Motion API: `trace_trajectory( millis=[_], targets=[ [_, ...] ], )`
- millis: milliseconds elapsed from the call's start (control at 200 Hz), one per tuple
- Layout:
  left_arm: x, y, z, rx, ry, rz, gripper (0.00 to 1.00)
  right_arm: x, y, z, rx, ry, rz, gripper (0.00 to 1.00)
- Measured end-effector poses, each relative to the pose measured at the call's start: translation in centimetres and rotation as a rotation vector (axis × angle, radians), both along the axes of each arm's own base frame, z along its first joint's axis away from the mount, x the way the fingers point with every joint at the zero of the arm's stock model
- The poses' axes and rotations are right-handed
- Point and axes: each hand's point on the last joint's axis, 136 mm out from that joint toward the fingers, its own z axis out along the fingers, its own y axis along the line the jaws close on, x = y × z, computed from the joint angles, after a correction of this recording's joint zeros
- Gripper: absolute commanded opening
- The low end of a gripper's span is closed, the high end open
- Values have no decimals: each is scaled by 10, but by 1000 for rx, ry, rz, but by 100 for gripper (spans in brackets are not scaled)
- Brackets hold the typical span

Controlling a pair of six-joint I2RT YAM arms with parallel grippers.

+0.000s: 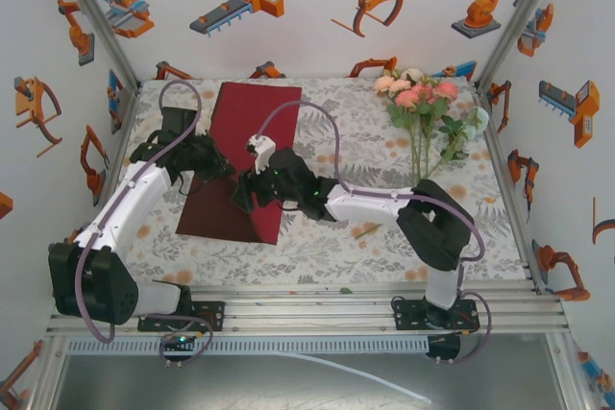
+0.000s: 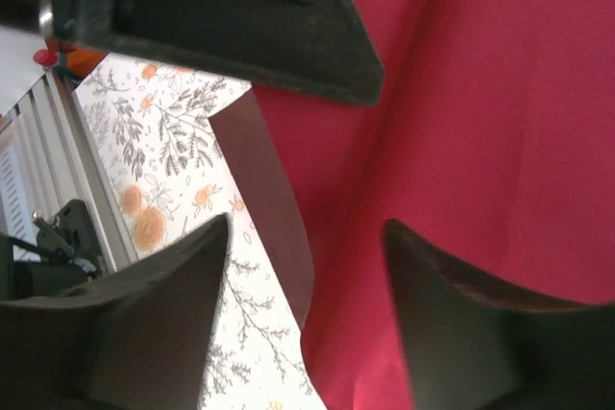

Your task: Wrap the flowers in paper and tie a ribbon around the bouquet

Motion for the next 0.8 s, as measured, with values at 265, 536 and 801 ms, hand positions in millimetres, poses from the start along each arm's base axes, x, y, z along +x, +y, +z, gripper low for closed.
trace_trajectory(
  millis=[265,536,801],
  targets=[
    [-9,14,8,41,-41,27,50,12,-3,-2,0,42,-90,0],
    [-54,103,29,119,-203,368,47,6,-48,-17,-50,53,-203,0],
    [-74,90,-118,111,186,357,15,12,-73,-12,-42,43,-320,0]
  ],
)
